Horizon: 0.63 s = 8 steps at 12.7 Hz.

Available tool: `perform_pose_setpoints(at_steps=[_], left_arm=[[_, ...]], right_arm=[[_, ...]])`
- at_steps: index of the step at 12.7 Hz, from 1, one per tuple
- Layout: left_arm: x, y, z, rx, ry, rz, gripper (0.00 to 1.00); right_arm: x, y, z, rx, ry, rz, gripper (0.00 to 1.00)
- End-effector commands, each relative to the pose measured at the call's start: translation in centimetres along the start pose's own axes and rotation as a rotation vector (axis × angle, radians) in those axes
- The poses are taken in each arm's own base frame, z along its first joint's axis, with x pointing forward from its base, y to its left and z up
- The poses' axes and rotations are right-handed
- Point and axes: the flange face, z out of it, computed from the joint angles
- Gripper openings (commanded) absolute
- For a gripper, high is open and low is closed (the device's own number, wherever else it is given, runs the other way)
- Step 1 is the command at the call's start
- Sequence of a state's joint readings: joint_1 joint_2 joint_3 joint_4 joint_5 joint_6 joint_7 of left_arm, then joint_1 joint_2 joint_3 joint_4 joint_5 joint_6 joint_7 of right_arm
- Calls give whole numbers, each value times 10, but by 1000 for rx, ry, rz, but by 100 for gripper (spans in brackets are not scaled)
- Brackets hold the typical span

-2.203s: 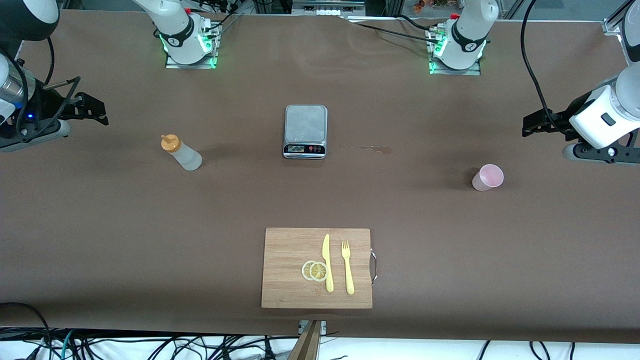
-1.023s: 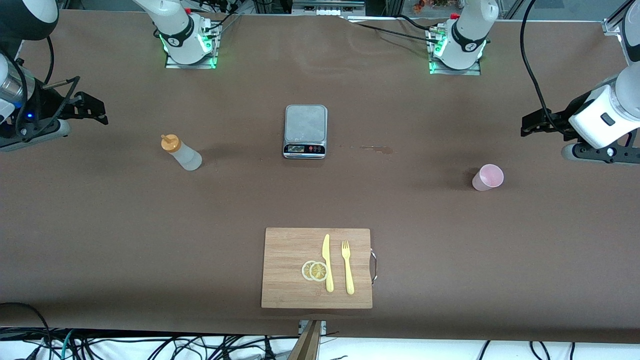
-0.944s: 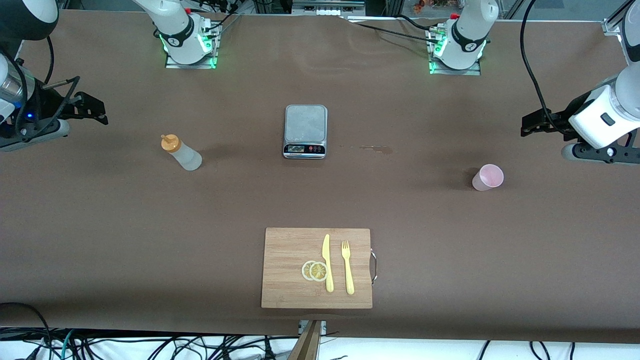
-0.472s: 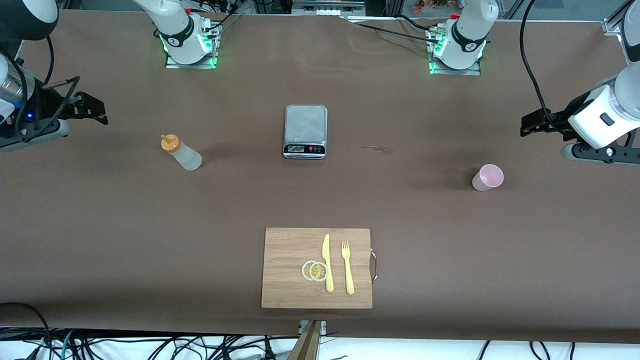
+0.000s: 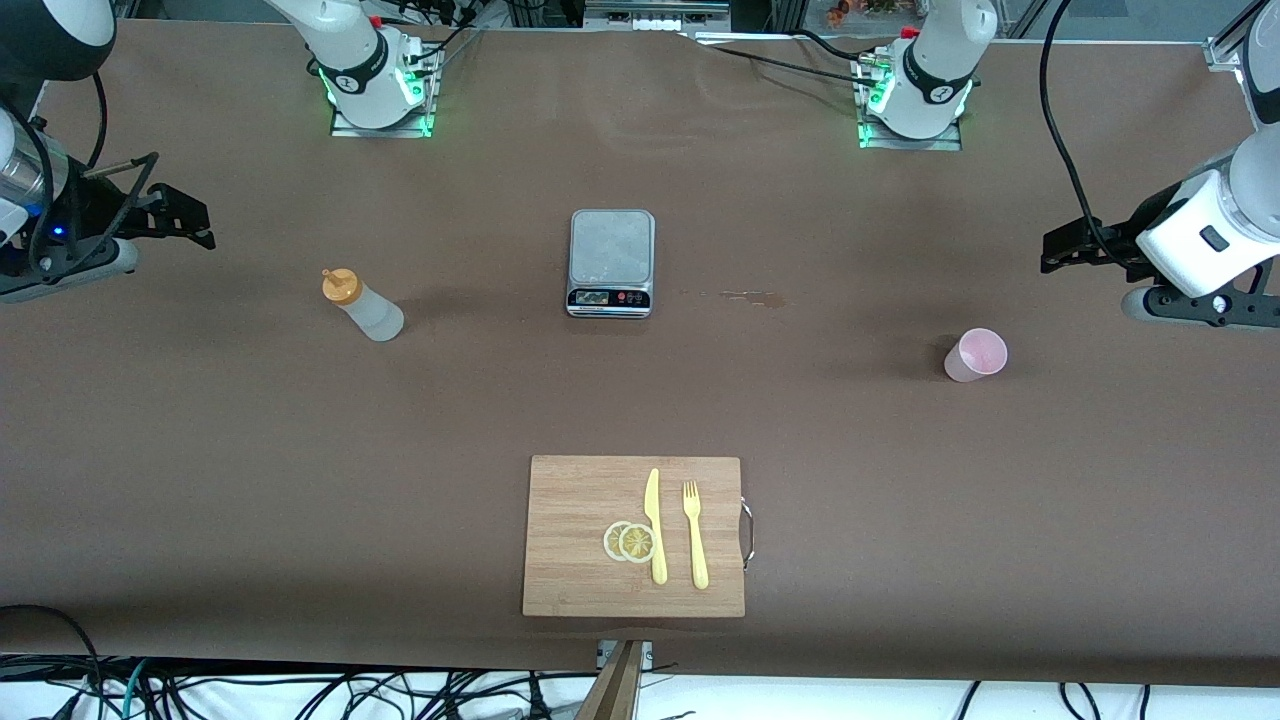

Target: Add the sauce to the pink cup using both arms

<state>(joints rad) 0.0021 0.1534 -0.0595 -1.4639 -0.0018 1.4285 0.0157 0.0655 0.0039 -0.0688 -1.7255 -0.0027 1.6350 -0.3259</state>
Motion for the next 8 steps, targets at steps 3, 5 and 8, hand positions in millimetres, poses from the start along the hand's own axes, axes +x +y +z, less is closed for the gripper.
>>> perform_pose_setpoints(at_steps=[3, 5, 8], left_arm=[[2, -2, -4, -17, -6, -12, 100], [3, -1, -3, -17, -9, -9, 100], [3, -1, -3, -16, -7, -9, 100]], right_arm=[[-4, 5, -5, -2, -6, 0, 100], [-3, 6, -7, -3, -2, 2, 100], [-1, 6, -8, -5, 1, 0, 100]])
